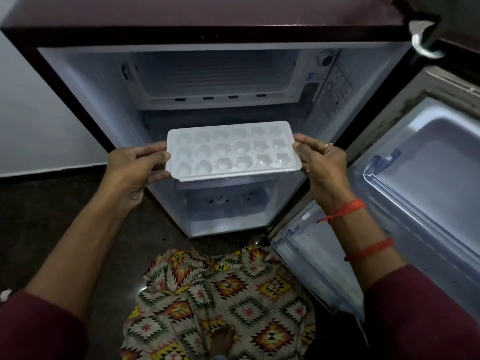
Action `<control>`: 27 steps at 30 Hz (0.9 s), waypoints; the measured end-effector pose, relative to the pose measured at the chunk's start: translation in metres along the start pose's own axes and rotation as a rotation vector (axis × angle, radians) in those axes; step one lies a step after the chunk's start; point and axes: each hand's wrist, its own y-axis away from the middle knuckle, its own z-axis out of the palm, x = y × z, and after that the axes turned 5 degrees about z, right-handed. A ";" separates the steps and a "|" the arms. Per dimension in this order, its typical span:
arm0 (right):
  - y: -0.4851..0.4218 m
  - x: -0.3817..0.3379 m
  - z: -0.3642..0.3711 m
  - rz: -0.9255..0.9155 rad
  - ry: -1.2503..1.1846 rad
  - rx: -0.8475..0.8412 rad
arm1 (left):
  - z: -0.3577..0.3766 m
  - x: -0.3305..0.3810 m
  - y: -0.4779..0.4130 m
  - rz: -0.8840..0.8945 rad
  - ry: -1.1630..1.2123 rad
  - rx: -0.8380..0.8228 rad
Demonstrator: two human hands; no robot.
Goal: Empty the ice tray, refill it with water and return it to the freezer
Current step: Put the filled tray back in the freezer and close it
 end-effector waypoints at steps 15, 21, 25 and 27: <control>-0.060 -0.038 0.033 0.005 -0.042 -0.100 | 0.015 0.029 -0.065 0.010 0.043 0.031; -0.079 -0.046 0.042 0.027 -0.106 -0.118 | 0.027 0.035 -0.086 -0.008 0.103 -0.013; -0.092 -0.049 0.049 0.004 -0.134 -0.122 | 0.039 0.042 -0.099 -0.026 0.128 -0.049; -0.098 -0.050 0.054 -0.007 -0.136 -0.133 | 0.040 0.044 -0.107 -0.027 0.129 -0.067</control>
